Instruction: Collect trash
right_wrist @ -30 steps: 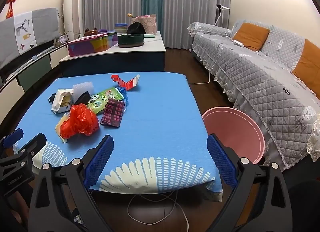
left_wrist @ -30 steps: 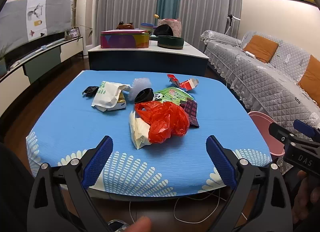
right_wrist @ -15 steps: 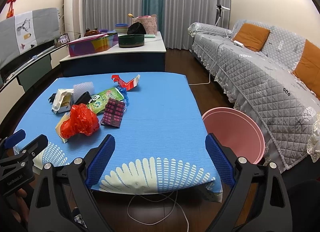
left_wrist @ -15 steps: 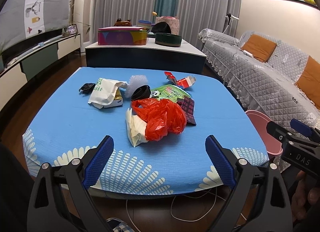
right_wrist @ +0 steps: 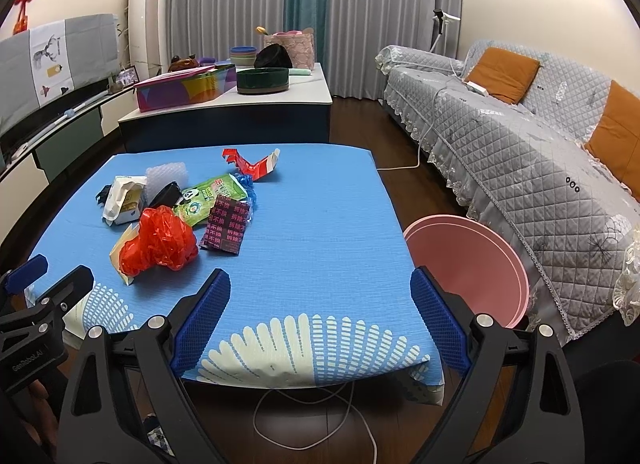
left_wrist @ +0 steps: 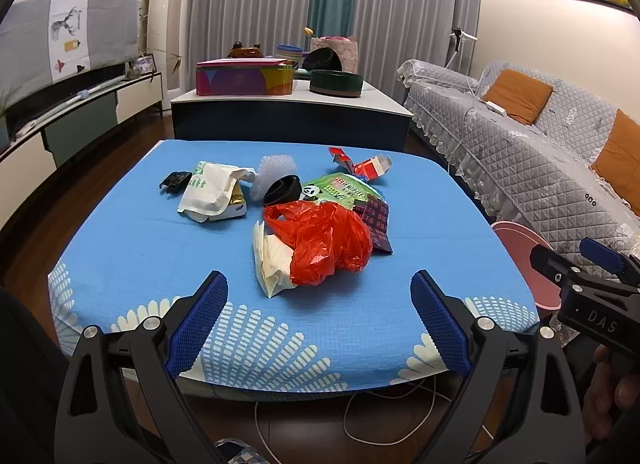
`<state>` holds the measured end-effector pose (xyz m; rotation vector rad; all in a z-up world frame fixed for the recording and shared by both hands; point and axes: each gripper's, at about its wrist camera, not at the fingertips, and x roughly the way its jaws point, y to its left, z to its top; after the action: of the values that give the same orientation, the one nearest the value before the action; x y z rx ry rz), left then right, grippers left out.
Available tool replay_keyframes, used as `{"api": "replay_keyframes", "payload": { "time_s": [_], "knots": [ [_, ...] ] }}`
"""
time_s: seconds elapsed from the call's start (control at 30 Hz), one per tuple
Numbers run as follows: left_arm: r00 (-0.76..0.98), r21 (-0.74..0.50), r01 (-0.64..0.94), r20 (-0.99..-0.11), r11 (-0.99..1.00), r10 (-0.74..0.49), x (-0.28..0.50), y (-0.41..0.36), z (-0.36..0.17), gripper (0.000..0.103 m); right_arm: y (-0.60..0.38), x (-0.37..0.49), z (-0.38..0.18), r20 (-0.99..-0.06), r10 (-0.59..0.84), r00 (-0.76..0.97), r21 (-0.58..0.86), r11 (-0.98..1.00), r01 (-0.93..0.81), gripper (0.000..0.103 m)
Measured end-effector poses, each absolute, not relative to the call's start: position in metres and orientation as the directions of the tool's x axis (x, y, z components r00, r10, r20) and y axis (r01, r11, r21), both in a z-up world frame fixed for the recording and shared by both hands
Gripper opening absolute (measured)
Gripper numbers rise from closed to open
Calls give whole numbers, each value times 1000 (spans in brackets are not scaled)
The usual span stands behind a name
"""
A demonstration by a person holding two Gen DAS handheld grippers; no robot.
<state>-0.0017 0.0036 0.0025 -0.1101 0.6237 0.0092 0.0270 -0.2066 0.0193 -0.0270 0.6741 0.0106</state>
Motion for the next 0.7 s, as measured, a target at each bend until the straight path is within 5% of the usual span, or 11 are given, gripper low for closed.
{"api": "replay_keyframes", "payload": {
  "time_s": [0.7],
  "knots": [
    [815,-85,-33,-579,996,-23,-2,1,1,89,-207,27,19,-617,-5,787,-24,1000,-13,89]
  ]
}}
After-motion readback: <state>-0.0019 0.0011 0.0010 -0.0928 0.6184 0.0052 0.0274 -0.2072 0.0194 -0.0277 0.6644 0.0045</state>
